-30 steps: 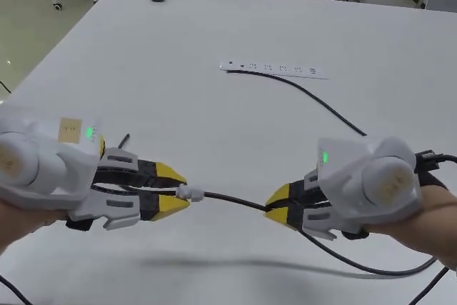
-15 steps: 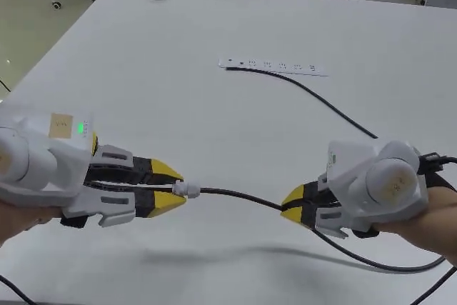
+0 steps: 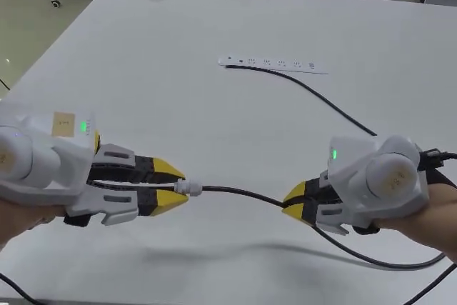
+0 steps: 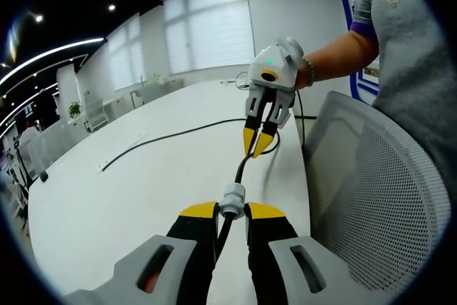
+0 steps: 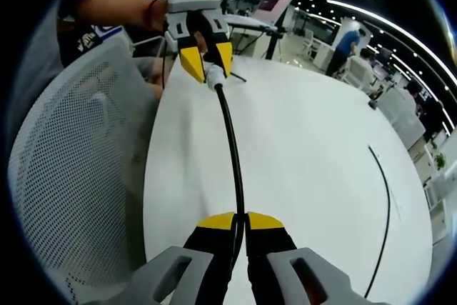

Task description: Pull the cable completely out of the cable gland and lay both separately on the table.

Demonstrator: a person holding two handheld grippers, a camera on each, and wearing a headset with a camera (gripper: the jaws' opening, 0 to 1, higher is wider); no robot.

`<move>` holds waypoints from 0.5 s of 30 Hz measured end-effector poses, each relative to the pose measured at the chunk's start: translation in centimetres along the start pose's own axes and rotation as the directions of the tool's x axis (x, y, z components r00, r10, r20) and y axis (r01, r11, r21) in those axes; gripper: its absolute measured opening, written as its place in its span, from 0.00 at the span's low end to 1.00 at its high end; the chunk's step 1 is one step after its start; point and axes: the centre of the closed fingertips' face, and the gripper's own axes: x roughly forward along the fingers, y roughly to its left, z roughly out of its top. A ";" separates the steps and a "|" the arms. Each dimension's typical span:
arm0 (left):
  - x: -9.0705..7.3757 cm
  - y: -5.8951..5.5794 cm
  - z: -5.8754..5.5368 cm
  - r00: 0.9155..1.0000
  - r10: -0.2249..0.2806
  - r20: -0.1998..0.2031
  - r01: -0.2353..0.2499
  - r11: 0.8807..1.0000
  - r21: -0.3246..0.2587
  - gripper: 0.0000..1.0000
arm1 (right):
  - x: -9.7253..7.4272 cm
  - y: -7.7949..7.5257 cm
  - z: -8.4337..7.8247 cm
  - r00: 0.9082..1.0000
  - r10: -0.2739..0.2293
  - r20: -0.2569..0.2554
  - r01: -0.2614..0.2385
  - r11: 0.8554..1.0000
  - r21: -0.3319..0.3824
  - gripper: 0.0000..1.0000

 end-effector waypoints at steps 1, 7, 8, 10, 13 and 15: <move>0.0 0.0 0.0 1.000 0.001 0.000 -0.001 1.000 -0.001 0.15 | 0.0 0.0 0.0 1.000 0.000 -0.001 0.000 1.000 0.000 0.00; 0.1 0.1 0.0 1.000 0.010 -0.004 -0.010 1.000 -0.008 0.15 | 0.0 0.2 0.2 1.000 0.008 0.006 -0.008 1.000 0.021 0.01; 0.1 0.0 0.0 1.000 0.012 -0.006 -0.012 1.000 -0.009 0.15 | 0.1 0.1 0.5 1.000 0.004 0.012 -0.004 1.000 0.022 0.02; 0.2 0.1 0.0 1.000 0.015 -0.009 -0.015 1.000 -0.009 0.15 | 0.2 0.3 0.9 1.000 0.008 0.017 -0.008 1.000 0.017 0.03; 0.3 0.1 0.0 1.000 0.016 -0.011 -0.016 1.000 -0.011 0.15 | 0.3 0.7 1.8 0.999 0.013 0.035 -0.014 1.000 0.013 0.04; 0.4 -0.1 0.0 1.000 0.014 -0.014 -0.014 1.000 -0.008 0.15 | 0.3 0.8 2.7 0.998 0.012 0.058 -0.013 1.000 0.006 0.06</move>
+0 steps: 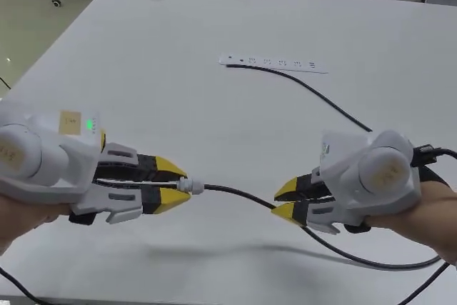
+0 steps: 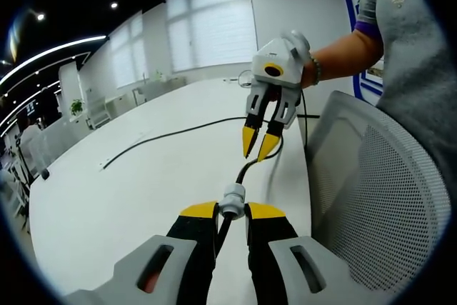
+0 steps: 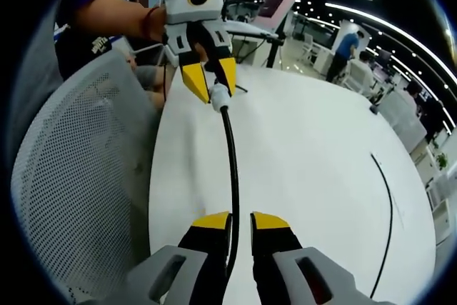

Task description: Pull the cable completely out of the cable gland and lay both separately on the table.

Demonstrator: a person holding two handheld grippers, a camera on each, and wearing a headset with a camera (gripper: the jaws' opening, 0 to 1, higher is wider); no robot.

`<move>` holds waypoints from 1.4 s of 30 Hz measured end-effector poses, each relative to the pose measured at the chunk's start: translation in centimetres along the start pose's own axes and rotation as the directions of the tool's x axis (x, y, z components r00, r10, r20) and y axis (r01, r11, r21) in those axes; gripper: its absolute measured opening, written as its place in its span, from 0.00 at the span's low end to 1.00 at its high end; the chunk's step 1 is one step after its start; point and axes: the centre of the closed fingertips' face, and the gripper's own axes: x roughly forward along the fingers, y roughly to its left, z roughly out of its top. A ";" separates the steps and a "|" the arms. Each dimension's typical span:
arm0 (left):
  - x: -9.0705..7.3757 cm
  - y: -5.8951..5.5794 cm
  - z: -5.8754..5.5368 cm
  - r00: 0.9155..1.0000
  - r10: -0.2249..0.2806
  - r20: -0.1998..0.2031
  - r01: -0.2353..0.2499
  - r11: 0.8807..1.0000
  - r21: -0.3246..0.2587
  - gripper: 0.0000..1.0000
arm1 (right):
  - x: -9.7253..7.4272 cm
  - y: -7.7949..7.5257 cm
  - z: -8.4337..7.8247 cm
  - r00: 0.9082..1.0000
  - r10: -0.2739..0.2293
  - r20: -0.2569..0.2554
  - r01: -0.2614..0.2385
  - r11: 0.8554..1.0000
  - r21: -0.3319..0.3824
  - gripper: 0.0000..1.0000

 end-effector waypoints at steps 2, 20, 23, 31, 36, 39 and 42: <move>0.1 -0.1 0.0 1.000 -0.002 -0.001 0.002 1.000 0.001 0.15 | 0.1 0.2 0.8 1.000 0.003 0.017 -0.003 1.000 -0.002 0.08; 0.8 -0.5 0.3 1.000 -0.019 -0.007 0.019 1.000 0.013 0.15 | 0.7 1.1 6.8 0.992 0.031 0.119 -0.024 0.998 -0.061 0.10; 0.8 -0.5 0.5 1.000 -0.021 -0.005 0.021 1.000 0.014 0.15 | 0.7 1.1 7.4 0.991 0.035 0.127 -0.026 0.997 -0.071 0.09; 1.0 -0.7 0.8 1.000 -0.029 0.000 0.029 0.999 0.017 0.15 | 1.4 1.7 7.5 0.992 0.056 0.110 -0.046 0.994 -0.097 0.07; 1.0 -0.9 0.8 0.999 -0.033 0.000 0.033 0.999 0.018 0.15 | 1.6 1.9 7.4 0.993 0.062 0.099 -0.050 0.992 -0.116 0.01; 1.0 -0.9 0.7 0.999 -0.035 -0.004 0.035 0.999 0.021 0.15 | 1.7 1.9 7.4 0.994 0.059 0.095 -0.047 0.991 -0.128 0.00; 1.1 -0.9 0.6 0.999 -0.036 -0.004 0.037 0.999 0.023 0.15 | 1.7 1.9 7.3 0.994 0.058 0.095 -0.044 0.989 -0.141 0.00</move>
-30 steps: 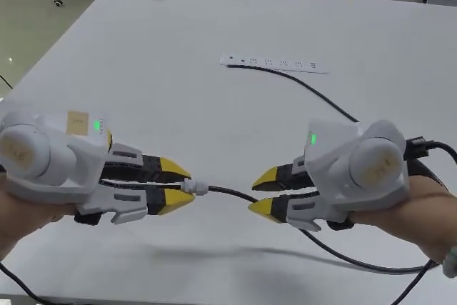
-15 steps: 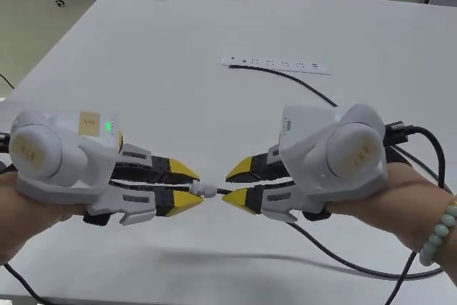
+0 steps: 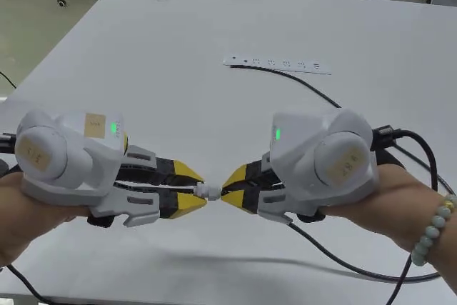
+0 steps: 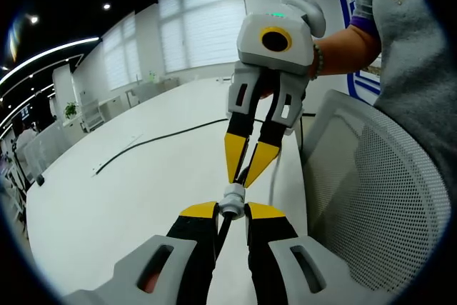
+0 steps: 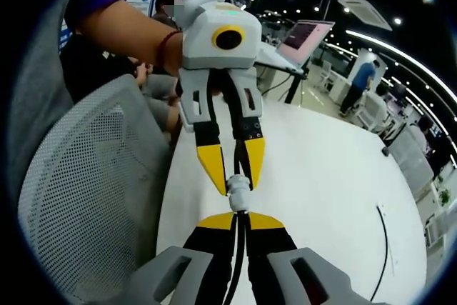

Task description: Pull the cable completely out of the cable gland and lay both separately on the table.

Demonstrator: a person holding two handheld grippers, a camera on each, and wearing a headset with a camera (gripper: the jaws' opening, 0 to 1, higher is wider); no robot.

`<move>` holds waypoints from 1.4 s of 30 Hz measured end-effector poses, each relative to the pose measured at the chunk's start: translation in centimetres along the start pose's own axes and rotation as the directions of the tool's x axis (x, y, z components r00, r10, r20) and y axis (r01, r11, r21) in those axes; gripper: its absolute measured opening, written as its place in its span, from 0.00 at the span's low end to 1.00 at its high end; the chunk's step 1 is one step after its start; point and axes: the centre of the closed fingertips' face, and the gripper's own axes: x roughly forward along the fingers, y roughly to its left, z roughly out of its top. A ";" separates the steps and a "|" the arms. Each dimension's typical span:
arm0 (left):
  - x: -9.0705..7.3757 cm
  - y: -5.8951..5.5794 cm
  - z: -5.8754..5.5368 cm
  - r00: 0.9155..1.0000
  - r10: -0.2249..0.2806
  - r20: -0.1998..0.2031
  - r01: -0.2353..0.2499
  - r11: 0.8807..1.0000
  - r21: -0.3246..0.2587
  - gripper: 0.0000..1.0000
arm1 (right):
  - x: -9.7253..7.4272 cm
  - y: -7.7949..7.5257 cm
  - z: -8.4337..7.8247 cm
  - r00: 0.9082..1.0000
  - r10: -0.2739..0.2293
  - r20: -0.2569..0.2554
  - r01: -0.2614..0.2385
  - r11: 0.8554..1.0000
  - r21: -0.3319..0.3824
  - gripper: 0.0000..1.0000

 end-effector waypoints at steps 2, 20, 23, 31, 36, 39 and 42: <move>0.0 0.0 0.0 1.000 -0.001 0.000 0.001 1.000 0.002 0.15 | 0.0 0.0 0.0 1.000 0.000 0.001 0.000 1.000 -0.003 0.00; 0.1 0.0 -0.3 1.000 -0.004 0.000 0.004 1.000 0.004 0.15 | -0.8 0.1 -1.2 1.000 0.011 -0.023 -0.010 1.000 0.018 0.00; 0.0 0.0 -0.3 1.000 -0.002 0.000 0.002 1.000 0.004 0.15 | -1.0 0.0 -1.7 0.999 0.009 -0.031 -0.008 1.000 0.024 0.00; -0.5 0.2 -0.6 1.000 0.007 -0.004 -0.007 1.000 0.002 0.15 | -1.6 -0.1 -3.7 0.998 0.005 -0.065 -0.002 0.999 0.039 0.00; -0.8 0.4 -0.8 1.000 0.012 -0.006 -0.012 1.000 -0.002 0.15 | -2.0 -0.1 -4.8 0.996 0.006 -0.086 -0.001 0.999 0.053 0.00; -0.8 0.4 -0.8 1.000 0.014 -0.005 -0.014 1.000 -0.003 0.15 | -2.2 -0.2 -5.2 0.995 0.003 -0.095 0.002 0.999 0.054 0.00; -0.9 0.5 -0.8 1.000 0.016 -0.004 -0.016 1.000 -0.004 0.15 | -2.4 -0.3 -5.9 0.994 -0.001 -0.113 0.007 0.998 0.058 0.00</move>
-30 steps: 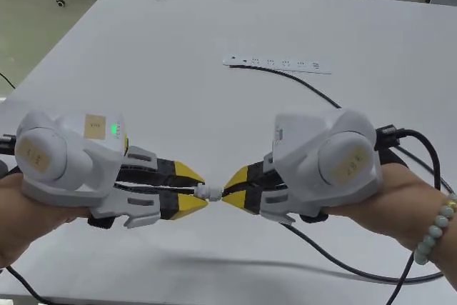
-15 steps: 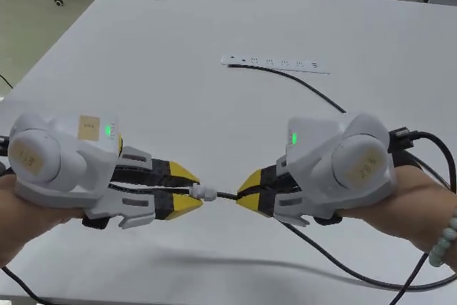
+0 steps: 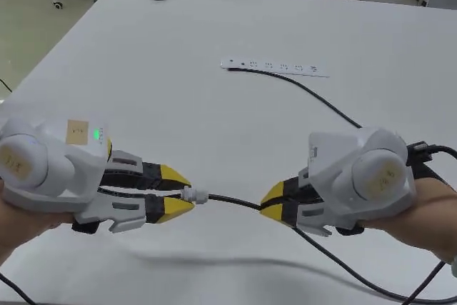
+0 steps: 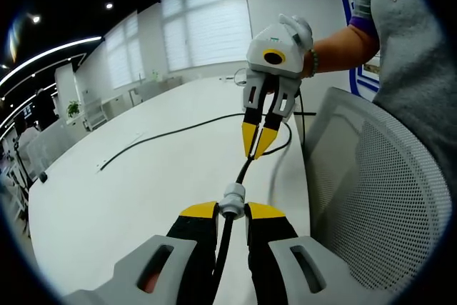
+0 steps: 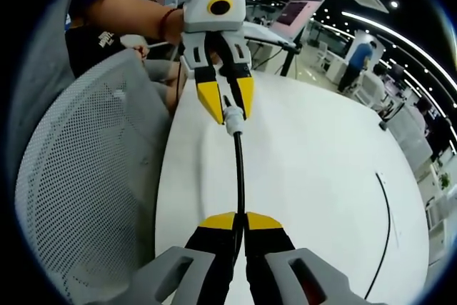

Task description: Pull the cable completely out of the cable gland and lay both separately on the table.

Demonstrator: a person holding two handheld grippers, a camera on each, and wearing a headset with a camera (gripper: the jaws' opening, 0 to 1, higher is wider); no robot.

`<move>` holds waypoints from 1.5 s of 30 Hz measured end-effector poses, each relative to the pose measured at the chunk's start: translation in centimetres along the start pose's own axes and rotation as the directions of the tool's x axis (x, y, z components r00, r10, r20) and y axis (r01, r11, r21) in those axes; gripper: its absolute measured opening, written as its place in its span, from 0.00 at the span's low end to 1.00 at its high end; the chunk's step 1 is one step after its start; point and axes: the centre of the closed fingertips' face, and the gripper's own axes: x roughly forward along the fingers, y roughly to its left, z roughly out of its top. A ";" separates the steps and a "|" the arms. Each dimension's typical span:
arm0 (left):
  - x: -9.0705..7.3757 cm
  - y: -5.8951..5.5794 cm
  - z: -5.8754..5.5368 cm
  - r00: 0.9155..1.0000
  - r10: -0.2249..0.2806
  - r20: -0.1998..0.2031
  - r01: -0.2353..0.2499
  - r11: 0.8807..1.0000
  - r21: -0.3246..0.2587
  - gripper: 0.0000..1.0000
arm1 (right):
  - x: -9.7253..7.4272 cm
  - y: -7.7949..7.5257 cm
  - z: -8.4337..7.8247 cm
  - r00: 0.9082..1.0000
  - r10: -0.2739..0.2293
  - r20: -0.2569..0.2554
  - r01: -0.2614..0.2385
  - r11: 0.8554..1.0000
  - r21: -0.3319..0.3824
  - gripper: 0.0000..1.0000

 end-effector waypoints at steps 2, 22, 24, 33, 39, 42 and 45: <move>-0.1 0.1 0.0 1.000 0.003 0.002 -0.003 1.000 -0.002 0.15 | -0.1 0.0 -0.5 1.000 -0.002 -0.009 0.002 1.000 0.005 0.00; -0.4 0.2 0.0 1.000 0.012 0.009 -0.012 1.000 -0.016 0.15 | -0.4 -0.3 -2.1 0.999 -0.011 -0.041 0.012 1.000 0.027 0.00; -0.4 0.3 0.0 1.000 0.016 0.008 -0.016 1.000 -0.012 0.15 | -0.4 -0.3 -2.2 0.999 -0.012 -0.040 0.013 1.000 0.029 0.00; -0.2 0.1 0.0 1.000 0.014 0.011 -0.014 1.000 -0.011 0.15 | -0.4 -0.4 -2.6 0.999 -0.018 -0.049 0.021 0.999 0.044 0.00; -0.1 0.1 0.0 1.000 0.018 0.008 -0.018 1.000 -0.013 0.15 | -0.3 -0.4 -2.8 0.999 -0.018 -0.043 0.021 0.997 0.073 0.00; -0.1 0.3 -0.2 1.000 0.023 0.000 -0.023 1.000 -0.015 0.15 | -0.3 -0.5 -2.8 0.999 -0.024 -0.040 0.027 0.996 0.080 0.00; 0.0 0.4 -0.2 1.000 0.029 -0.007 -0.029 1.000 -0.012 0.15 | -0.5 -0.6 -2.6 0.999 -0.027 -0.036 0.030 0.995 0.093 0.00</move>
